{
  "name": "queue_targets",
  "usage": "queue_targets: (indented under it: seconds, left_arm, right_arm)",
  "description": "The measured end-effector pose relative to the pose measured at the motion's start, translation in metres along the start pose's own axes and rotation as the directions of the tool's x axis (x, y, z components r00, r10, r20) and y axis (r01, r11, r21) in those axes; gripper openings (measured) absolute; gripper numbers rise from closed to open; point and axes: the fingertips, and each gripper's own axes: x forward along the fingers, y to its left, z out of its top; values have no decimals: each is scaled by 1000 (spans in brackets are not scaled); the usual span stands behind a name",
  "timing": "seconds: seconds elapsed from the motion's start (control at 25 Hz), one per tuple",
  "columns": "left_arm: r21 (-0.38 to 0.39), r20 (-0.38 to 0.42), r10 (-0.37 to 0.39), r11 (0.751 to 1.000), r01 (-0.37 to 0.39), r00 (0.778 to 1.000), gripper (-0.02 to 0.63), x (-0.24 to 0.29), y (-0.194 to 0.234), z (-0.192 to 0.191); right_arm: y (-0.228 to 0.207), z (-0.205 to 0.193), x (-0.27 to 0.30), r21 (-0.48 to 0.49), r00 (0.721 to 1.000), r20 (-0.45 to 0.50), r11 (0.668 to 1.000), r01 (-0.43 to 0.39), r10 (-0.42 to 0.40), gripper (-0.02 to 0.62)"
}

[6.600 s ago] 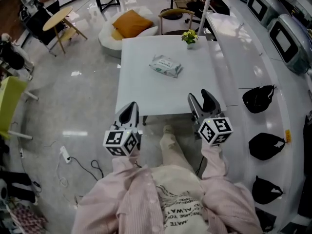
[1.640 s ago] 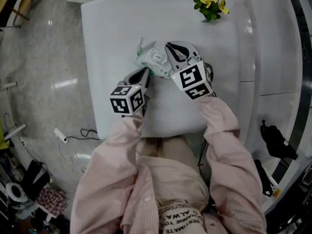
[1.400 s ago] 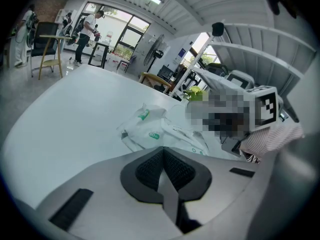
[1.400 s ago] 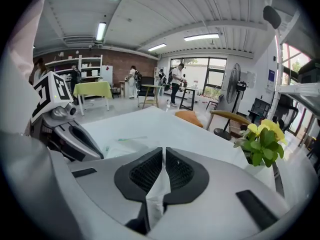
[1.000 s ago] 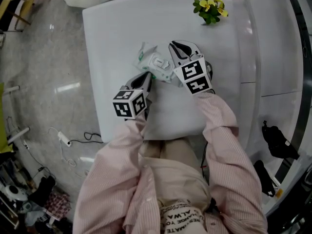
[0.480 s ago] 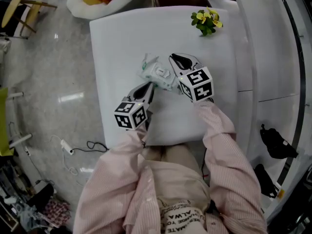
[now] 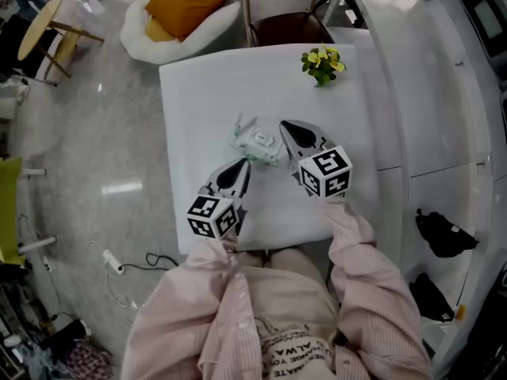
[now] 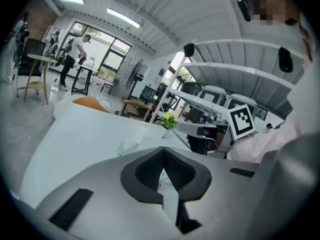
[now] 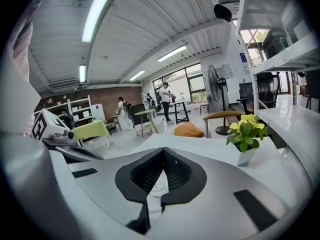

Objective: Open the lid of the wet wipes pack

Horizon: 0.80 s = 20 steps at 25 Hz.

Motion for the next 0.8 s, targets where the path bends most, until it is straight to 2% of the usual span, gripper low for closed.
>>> queue_targets:
  seconds: [0.44,0.8]
  left_arm:
    - [99,131,20,995,-34,991,-2,-52,-21,53]
    - [143,236,48,986,-84,971,-2,-87,-34,85]
  right_arm:
    - [19,41,-71,61,990,140,998,7,-16,0]
    - [25,72,-113,64,972,232,998,23,-38,0]
